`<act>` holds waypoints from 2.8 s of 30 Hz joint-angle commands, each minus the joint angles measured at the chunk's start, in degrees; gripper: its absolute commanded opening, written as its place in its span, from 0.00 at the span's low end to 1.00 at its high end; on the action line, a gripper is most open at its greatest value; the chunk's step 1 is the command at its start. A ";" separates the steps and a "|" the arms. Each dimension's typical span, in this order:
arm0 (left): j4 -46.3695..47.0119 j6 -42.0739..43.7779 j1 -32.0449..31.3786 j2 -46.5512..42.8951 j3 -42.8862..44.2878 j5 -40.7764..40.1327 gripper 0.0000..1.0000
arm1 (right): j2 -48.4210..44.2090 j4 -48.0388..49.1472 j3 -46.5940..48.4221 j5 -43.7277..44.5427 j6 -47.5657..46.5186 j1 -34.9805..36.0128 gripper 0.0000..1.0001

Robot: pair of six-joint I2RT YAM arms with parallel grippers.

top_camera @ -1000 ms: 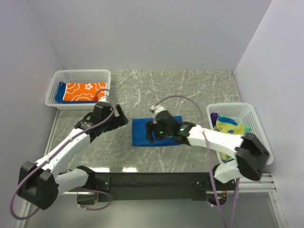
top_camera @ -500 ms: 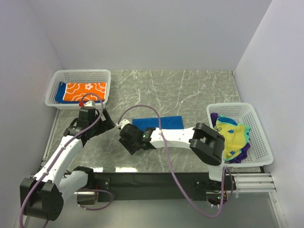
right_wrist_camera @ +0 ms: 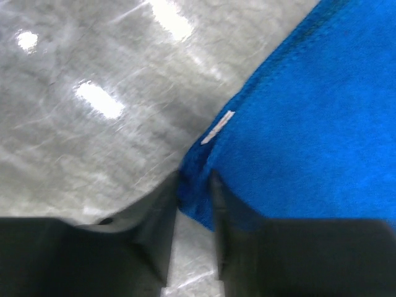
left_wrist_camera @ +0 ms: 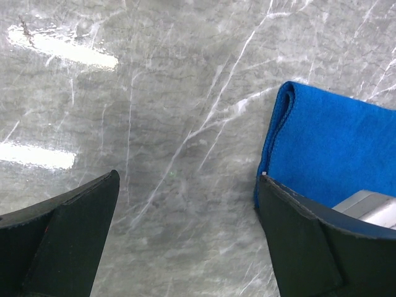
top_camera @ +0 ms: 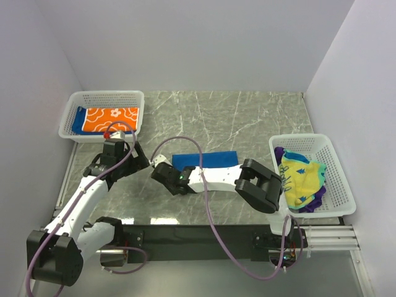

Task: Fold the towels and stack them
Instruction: Neatly place the folded towel into the bin

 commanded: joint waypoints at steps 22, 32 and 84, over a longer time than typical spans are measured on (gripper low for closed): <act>18.25 -15.37 -5.18 11.22 -3.07 20.16 0.99 | -17.02 24.40 -18.56 -3.52 5.77 -3.50 0.00; 29.40 -23.71 -9.31 21.05 -5.44 19.37 0.99 | -16.76 27.65 -20.32 -5.81 6.83 -3.76 0.00; -1.85 1.32 -8.53 37.41 35.94 -6.47 0.01 | -46.27 15.97 -36.22 -6.50 8.85 -4.29 0.97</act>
